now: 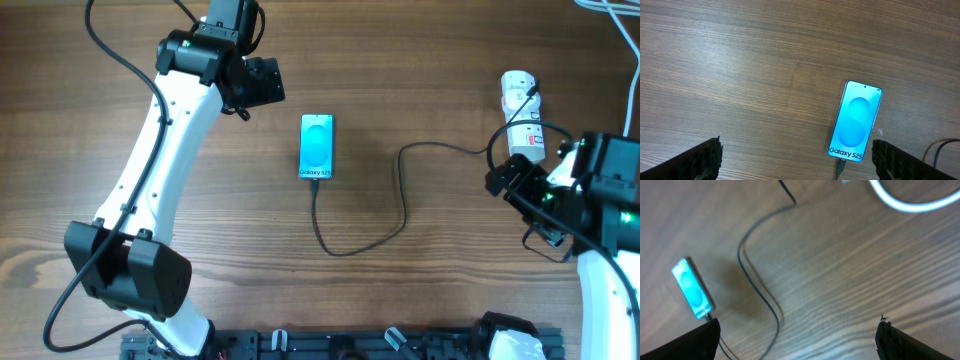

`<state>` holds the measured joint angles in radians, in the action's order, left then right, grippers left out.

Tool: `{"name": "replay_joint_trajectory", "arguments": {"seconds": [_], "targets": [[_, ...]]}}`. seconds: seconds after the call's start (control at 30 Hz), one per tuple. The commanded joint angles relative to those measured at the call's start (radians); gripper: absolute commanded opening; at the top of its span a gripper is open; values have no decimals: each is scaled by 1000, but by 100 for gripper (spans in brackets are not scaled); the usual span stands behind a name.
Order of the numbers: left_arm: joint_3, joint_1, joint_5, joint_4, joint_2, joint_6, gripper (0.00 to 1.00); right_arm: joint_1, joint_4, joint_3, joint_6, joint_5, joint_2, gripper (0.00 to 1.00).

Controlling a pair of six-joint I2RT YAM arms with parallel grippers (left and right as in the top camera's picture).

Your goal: Plug charger to phone and switch on socket

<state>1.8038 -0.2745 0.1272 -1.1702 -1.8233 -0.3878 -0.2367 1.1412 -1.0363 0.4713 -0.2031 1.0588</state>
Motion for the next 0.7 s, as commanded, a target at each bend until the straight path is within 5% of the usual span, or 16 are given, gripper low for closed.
{"name": "replay_joint_trajectory", "arguments": {"seconds": [0.0, 0.4, 0.67], "targets": [[-5, 4, 13, 3, -9, -13, 100, 4, 14, 3, -1, -23, 52, 100], [-5, 4, 13, 3, -9, -13, 100, 4, -12, 3, -75, -54, 80, 100], [-5, 4, 13, 3, -9, -13, 100, 41, -175, 26, -104, -53, -24, 100]]}}
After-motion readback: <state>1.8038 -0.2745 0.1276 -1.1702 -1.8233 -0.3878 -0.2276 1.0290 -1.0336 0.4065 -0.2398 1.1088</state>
